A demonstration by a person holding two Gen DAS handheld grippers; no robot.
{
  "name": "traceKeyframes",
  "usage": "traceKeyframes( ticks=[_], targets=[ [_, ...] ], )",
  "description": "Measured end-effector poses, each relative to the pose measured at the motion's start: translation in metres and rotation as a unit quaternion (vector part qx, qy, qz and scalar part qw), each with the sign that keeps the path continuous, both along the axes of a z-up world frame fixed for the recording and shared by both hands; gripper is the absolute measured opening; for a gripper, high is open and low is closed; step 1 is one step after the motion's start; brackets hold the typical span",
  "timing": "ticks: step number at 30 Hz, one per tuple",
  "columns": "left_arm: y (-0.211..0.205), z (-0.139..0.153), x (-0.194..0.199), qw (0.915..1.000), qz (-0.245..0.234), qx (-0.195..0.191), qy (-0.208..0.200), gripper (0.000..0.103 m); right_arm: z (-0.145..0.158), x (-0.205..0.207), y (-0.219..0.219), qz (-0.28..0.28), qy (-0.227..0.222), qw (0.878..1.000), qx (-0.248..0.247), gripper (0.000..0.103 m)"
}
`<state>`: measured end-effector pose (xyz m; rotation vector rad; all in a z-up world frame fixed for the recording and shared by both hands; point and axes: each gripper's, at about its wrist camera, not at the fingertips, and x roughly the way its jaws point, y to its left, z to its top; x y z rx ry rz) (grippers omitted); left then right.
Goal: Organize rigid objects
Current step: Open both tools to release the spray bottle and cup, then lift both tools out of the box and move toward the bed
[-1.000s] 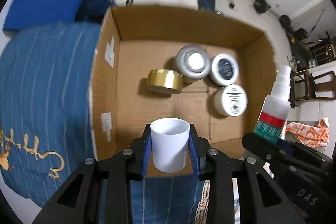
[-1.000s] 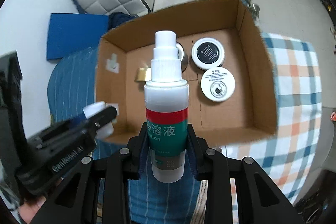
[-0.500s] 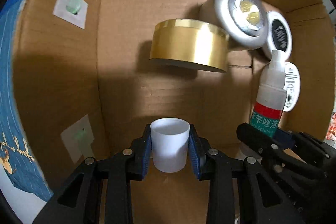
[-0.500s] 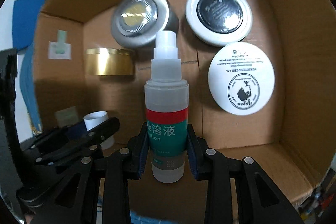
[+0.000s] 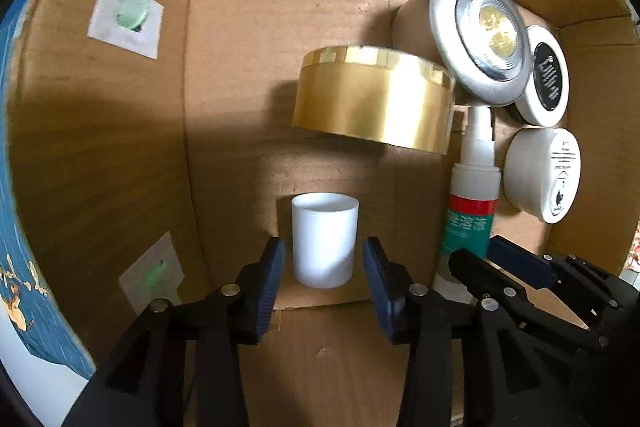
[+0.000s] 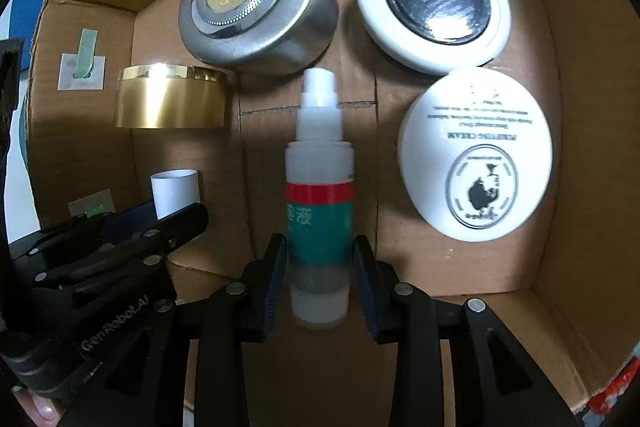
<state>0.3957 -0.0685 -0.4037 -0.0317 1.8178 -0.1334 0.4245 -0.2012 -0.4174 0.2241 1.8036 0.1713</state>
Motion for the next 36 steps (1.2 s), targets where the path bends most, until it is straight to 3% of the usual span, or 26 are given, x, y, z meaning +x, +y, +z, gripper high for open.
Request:
traceKeyframes(
  ticks=[6,12,14,15,17,20,22,27,36],
  targets=[
    [0.004,0.026,-0.004,0.9997,0.006,-0.007,-0.021,0.044,0.021,-0.006,-0.005,0.007,-0.013,1.0,-0.006,0.037],
    [0.013,0.068,-0.02,0.997,0.002,-0.006,-0.077,0.057,0.058,-0.027,-0.013,0.009,-0.054,0.998,-0.024,0.037],
    [0.016,0.085,-0.028,0.9947,0.001,0.003,-0.103,0.066,0.07,-0.033,-0.016,0.01,-0.067,0.997,-0.032,0.037],
    [0.019,0.096,-0.034,0.9929,0.004,-0.001,-0.119,0.069,0.078,-0.038,-0.018,0.009,-0.078,0.996,-0.038,0.04],
    [0.028,0.116,-0.043,0.9895,0.011,-0.005,-0.144,0.087,0.091,-0.045,-0.022,0.007,-0.094,0.995,-0.044,0.049],
    [0.026,0.139,-0.044,0.9839,0.014,-0.002,-0.178,0.097,0.107,-0.059,-0.025,0.002,-0.116,0.992,-0.052,0.067],
    [0.028,0.155,-0.051,0.9794,0.011,0.01,-0.201,0.102,0.119,-0.063,-0.027,-0.009,-0.131,0.99,-0.055,0.08],
    [0.029,0.178,-0.068,0.9741,0.021,0.004,-0.225,0.102,0.147,-0.076,-0.032,-0.02,-0.168,0.983,-0.064,0.103],
    [0.028,0.207,-0.096,0.9599,0.013,0.01,-0.28,0.102,0.202,-0.106,-0.038,-0.026,-0.231,0.968,-0.095,0.103]
  ],
)
